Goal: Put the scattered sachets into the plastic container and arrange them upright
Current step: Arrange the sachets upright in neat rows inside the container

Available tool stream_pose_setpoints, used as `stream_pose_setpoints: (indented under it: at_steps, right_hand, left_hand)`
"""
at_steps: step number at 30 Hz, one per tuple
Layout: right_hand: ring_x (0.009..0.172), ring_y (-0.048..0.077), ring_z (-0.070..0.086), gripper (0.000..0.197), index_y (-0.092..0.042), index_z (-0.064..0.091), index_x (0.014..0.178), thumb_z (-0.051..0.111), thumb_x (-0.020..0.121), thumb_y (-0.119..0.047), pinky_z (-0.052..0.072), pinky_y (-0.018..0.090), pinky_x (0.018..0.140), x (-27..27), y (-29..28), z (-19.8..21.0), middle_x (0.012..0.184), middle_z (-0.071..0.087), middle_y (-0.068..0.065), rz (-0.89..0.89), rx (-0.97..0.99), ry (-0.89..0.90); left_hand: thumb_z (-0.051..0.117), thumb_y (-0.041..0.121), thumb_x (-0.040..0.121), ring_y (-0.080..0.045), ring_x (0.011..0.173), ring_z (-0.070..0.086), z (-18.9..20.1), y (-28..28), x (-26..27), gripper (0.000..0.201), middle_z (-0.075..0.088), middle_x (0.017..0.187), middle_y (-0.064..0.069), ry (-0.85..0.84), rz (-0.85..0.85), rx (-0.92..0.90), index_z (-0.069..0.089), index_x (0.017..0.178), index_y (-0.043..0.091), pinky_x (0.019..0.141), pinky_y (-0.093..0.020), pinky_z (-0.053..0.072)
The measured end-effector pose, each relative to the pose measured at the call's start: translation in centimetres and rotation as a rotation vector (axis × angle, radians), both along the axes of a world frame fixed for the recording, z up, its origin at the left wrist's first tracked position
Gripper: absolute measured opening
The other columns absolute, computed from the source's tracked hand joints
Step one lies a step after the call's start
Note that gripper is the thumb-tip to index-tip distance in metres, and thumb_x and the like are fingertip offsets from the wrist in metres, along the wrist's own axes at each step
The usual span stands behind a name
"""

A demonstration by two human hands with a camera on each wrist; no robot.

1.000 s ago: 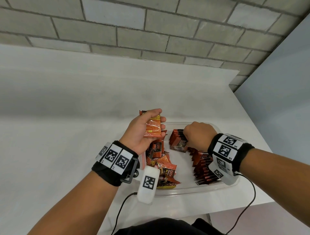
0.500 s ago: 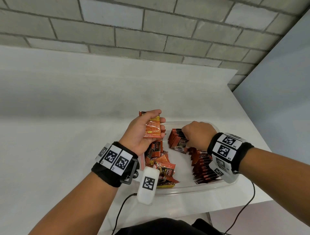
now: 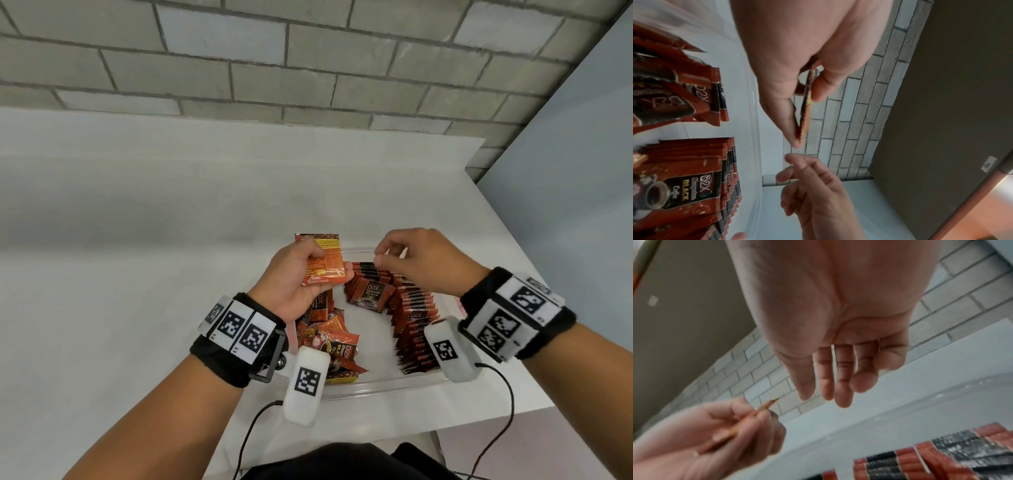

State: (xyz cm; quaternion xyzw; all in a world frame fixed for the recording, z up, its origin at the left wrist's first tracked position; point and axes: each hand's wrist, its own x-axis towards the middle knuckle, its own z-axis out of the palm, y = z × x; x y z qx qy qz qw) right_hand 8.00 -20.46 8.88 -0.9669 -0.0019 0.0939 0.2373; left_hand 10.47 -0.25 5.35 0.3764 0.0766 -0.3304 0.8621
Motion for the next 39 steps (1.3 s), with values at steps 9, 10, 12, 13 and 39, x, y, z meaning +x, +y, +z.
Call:
stream_pose_setpoints:
  at_steps: [9, 10, 12, 13, 39]
  right_hand:
    - [0.072, 0.02, 0.064, 0.014, -0.024, 0.067, 0.095, 0.072, 0.083, -0.024, 0.051, 0.033, 0.07, -2.7, 0.2, 1.5, 0.089, 0.068, -0.006, -0.046, 0.359, -0.04]
    - [0.074, 0.023, 0.064, 0.012, -0.023, 0.066, 0.09, 0.073, 0.081, -0.022, 0.052, 0.035, 0.071, -2.7, 0.0, 1.5, 0.086, 0.068, -0.005, -0.065, 0.364, -0.065]
    - [0.069, 0.022, 0.061, 0.011, -0.022, 0.064, 0.08, 0.075, 0.079, -0.02, 0.05, 0.034, 0.067, -2.9, -0.5, 1.5, 0.081, 0.068, -0.004, -0.122, 0.385, -0.135]
    - [0.064, 0.017, 0.059, 0.013, -0.021, 0.064, 0.076, 0.076, 0.079, -0.02, 0.048, 0.029, 0.063, -3.0, -0.8, 1.4, 0.078, 0.067, -0.005, -0.15, 0.397, -0.177]
    - [0.077, 0.012, 0.06, 0.015, -0.026, 0.059, 0.082, 0.072, 0.082, -0.018, 0.043, 0.021, 0.062, -1.7, -2.6, -0.3, 0.084, 0.065, -0.005, 0.0, 0.005, 0.045]
  left_hand:
    - [0.061, 0.007, 0.088, -0.022, 0.084, 0.071, 0.4, -2.2, -1.1, 0.018, 0.069, 0.098, -0.012, -0.288, -0.221, 0.294, 0.061, 0.107, 0.009, 0.071, -0.037, 0.06]
    - [0.06, 0.012, 0.089, -0.023, 0.085, 0.071, 0.4, -2.4, -1.2, 0.018, 0.069, 0.1, -0.014, -0.283, -0.213, 0.304, 0.061, 0.107, 0.008, 0.073, -0.037, 0.06]
    - [0.055, 0.023, 0.094, -0.025, 0.085, 0.071, 0.6, -2.7, -1.3, 0.024, 0.07, 0.102, -0.018, -0.231, -0.187, 0.303, 0.061, 0.109, 0.004, 0.075, -0.035, 0.06]
    - [0.051, 0.027, 0.097, -0.027, 0.085, 0.071, 0.7, -2.8, -1.2, 0.03, 0.07, 0.103, -0.02, -0.19, -0.176, 0.297, 0.06, 0.111, 0.002, 0.075, -0.035, 0.06]
    - [0.052, 0.039, 0.095, -0.019, 0.078, 0.057, 2.6, -5.8, -1.6, 0.045, 0.056, 0.102, -0.013, 0.0, -0.15, 0.516, 0.048, 0.127, 0.008, 0.06, -0.028, 0.044]
